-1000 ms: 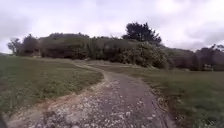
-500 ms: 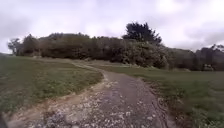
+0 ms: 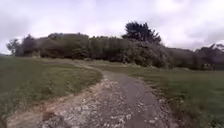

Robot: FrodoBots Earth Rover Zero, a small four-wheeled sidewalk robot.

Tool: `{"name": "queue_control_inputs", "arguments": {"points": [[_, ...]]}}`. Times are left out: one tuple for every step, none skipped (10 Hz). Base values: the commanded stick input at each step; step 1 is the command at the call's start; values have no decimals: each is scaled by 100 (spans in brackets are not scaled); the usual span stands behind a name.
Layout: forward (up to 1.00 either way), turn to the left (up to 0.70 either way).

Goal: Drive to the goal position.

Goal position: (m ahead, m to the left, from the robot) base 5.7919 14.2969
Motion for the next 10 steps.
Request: {"name": "queue_control_inputs", "arguments": {"points": [[70, 0], [70, 0], [70, -5], [70, -11], [70, -14], [70, -14], [70, -14], [70, -14], [70, -14], [70, -13]]}}
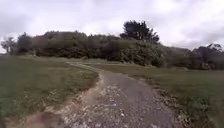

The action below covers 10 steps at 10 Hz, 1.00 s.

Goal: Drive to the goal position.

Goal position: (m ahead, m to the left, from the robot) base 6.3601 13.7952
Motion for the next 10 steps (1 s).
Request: {"name": "queue_control_inputs", "arguments": {"points": [[70, -12], [70, -6], [70, 0], [70, 0], [70, 0], [70, 0], [70, 0], [70, 0], [70, 0], [70, 0]]}}
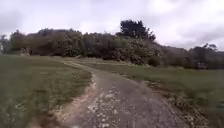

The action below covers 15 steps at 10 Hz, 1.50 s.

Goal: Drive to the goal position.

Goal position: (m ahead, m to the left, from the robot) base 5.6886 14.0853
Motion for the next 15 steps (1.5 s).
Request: {"name": "queue_control_inputs", "arguments": {"points": [[70, 0], [70, 0], [70, 0], [70, 0], [70, 0], [70, 0], [70, 0], [70, 0], [70, 0], [70, 0], [70, 14], [70, 14], [70, 12], [70, 5], [70, 0]]}}
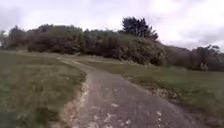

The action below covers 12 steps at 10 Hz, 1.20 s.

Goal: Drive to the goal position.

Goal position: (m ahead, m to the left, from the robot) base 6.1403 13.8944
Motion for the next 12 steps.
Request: {"name": "queue_control_inputs", "arguments": {"points": [[70, 0], [70, 0], [70, 0], [70, 0], [70, 0], [70, 0], [70, 0], [70, 0], [70, 9], [70, 3], [70, 0], [70, 0]]}}
